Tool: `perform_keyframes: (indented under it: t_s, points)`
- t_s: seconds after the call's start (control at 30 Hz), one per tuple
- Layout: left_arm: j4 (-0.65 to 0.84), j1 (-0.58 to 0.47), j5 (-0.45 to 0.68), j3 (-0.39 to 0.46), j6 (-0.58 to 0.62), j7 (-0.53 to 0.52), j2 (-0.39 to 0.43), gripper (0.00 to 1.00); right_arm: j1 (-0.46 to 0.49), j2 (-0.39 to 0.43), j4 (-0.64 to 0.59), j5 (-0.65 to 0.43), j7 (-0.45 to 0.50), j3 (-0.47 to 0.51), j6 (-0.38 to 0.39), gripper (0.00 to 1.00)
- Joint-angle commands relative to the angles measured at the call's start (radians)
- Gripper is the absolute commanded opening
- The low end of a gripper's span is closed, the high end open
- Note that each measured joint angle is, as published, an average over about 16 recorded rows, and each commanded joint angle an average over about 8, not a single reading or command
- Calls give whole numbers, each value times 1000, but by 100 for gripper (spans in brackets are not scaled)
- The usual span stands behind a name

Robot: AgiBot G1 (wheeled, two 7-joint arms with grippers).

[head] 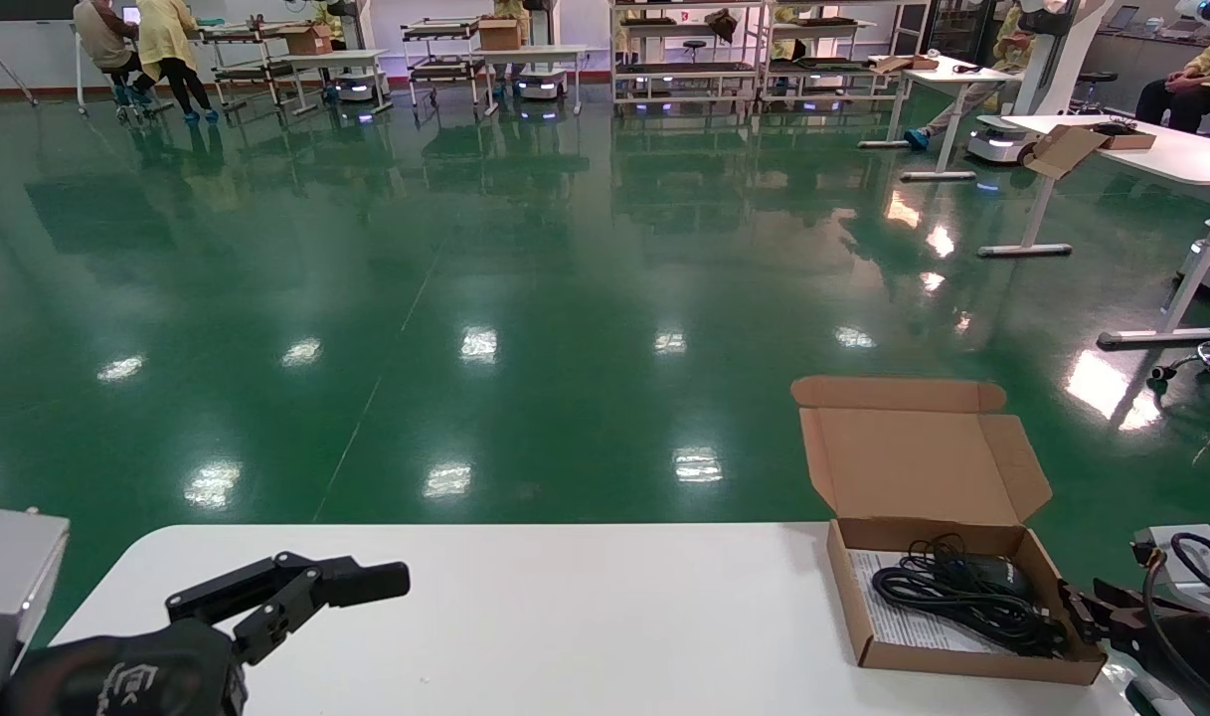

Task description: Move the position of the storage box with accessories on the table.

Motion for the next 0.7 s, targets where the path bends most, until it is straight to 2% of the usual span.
perform_keyframes:
  t_s: [0.03, 0.4, 0.7]
  points:
    - [0, 0, 0, 0, 0, 0, 0, 100, 1, 2, -2, 1, -5, 1, -1, 100]
    - [0, 0, 0, 0, 0, 0, 0, 100, 30, 30, 10, 23, -34, 17, -30, 100]
    - [0, 0, 0, 0, 0, 0, 0, 100, 56, 54, 18, 93, 10, 66, -112, 100]
